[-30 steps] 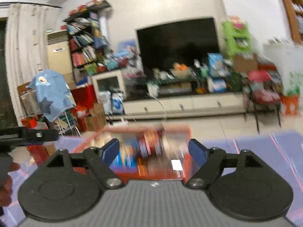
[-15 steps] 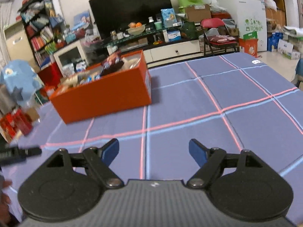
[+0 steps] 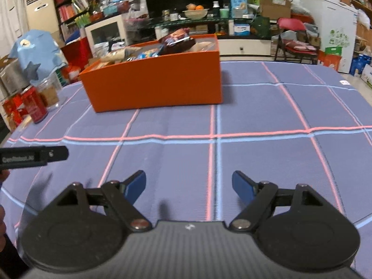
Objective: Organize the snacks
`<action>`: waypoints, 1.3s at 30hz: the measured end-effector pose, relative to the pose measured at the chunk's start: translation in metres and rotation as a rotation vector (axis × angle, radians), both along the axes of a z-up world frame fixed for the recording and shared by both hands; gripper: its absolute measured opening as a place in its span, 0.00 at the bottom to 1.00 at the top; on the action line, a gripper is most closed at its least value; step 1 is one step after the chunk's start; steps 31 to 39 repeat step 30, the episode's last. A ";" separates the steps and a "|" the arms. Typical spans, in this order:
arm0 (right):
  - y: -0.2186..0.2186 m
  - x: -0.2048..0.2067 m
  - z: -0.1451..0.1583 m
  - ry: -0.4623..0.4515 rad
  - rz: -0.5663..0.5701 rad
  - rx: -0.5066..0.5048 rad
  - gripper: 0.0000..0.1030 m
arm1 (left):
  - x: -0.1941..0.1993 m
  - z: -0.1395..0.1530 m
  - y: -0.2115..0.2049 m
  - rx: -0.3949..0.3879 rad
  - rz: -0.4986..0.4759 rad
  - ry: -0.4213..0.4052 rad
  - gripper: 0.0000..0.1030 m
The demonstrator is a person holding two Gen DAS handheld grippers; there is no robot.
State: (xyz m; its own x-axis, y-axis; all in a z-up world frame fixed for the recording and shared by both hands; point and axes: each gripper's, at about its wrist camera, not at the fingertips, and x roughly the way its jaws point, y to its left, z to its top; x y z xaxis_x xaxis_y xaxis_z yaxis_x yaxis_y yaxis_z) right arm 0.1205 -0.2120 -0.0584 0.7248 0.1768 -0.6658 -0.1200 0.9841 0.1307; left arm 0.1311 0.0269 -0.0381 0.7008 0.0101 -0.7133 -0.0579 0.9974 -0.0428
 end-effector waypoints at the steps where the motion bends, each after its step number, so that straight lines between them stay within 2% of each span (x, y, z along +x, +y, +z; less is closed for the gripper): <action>1: 0.001 0.000 0.000 0.002 0.007 0.002 0.79 | 0.002 -0.001 0.000 0.000 0.000 0.006 0.49; 5: 0.002 0.002 -0.002 0.015 0.020 0.017 0.79 | 0.005 -0.004 0.000 0.016 0.017 0.017 0.50; 6: 0.002 0.002 -0.002 0.018 0.022 0.020 0.79 | 0.005 -0.004 -0.001 0.033 0.027 0.015 0.54; 8: 0.002 0.002 -0.002 0.019 0.021 0.027 0.79 | 0.006 -0.004 -0.002 0.076 0.052 0.009 0.71; 9: 0.001 0.003 -0.002 0.018 0.022 0.029 0.79 | 0.005 -0.002 -0.003 0.102 0.067 0.005 0.72; 12: 0.001 0.002 -0.002 0.018 0.022 0.027 0.79 | 0.004 -0.001 -0.004 0.158 0.089 -0.020 0.72; 16: 0.001 0.003 -0.002 0.020 0.021 0.024 0.79 | 0.006 -0.002 0.001 0.081 0.069 0.012 0.72; 20: 0.000 0.003 -0.002 0.020 0.016 0.023 0.79 | 0.002 -0.001 -0.006 0.092 0.053 -0.018 0.71; 23: -0.001 0.003 -0.002 0.019 0.015 0.028 0.79 | 0.000 -0.003 -0.016 0.117 0.000 -0.024 0.63; 25: -0.002 0.003 -0.002 0.018 0.013 0.029 0.79 | -0.001 -0.004 -0.023 0.151 -0.025 -0.036 0.54; 27: -0.002 0.003 -0.002 0.017 0.011 0.031 0.79 | -0.002 -0.005 -0.026 0.168 -0.035 -0.043 0.54; 30: -0.003 0.003 -0.003 0.018 0.007 0.033 0.79 | -0.002 -0.004 -0.027 0.159 -0.051 -0.046 0.57; 39: -0.003 0.003 -0.003 0.018 0.007 0.033 0.79 | -0.002 -0.004 -0.027 0.159 -0.051 -0.046 0.57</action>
